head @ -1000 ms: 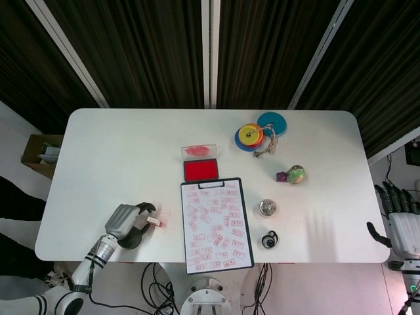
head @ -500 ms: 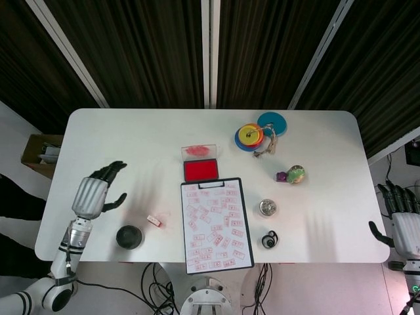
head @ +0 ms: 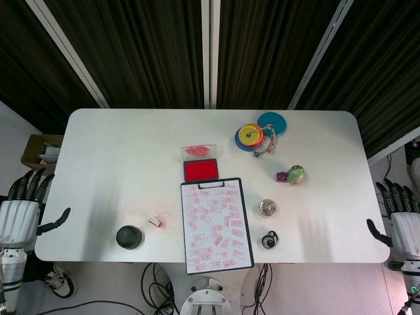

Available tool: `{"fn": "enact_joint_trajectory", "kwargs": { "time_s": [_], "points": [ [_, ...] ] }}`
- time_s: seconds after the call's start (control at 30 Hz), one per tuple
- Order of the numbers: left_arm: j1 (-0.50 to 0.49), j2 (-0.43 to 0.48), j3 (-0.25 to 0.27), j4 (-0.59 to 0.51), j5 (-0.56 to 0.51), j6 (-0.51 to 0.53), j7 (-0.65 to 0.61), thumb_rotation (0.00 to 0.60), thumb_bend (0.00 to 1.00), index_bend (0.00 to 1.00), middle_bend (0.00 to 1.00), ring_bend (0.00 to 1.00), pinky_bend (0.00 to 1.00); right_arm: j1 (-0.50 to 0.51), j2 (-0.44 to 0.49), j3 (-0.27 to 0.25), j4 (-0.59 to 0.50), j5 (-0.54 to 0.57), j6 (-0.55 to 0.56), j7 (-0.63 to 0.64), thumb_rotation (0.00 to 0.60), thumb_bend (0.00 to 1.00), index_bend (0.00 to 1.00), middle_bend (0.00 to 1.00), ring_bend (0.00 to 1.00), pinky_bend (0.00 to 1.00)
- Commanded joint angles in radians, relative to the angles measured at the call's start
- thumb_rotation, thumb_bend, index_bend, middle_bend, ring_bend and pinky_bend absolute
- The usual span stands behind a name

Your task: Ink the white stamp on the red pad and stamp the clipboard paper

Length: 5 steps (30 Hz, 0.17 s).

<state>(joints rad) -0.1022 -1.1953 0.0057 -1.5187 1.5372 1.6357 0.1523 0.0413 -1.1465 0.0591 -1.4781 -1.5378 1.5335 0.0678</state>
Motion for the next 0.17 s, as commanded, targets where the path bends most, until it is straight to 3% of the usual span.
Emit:
{"fn": "enact_joint_trajectory", "kwargs": {
  "time_s": [0.03, 0.17],
  "points": [
    [0.025, 0.038, 0.033, -0.022, -0.005, -0.044, -0.038, 0.254, 0.18, 0.13, 0.07, 0.06, 0.16, 0.005, -0.001, -0.002, -0.011, -0.001, -0.008, -0.012, 0.6, 0.23, 0.0, 0.0, 0.0, 0.0],
    [0.03, 0.045, 0.028, -0.015, 0.011, -0.032, -0.05, 0.22, 0.18, 0.13, 0.07, 0.06, 0.16, 0.009, -0.005, -0.004, -0.016, 0.001, -0.019, -0.028, 0.6, 0.23, 0.0, 0.0, 0.0, 0.0]
  ]
}}
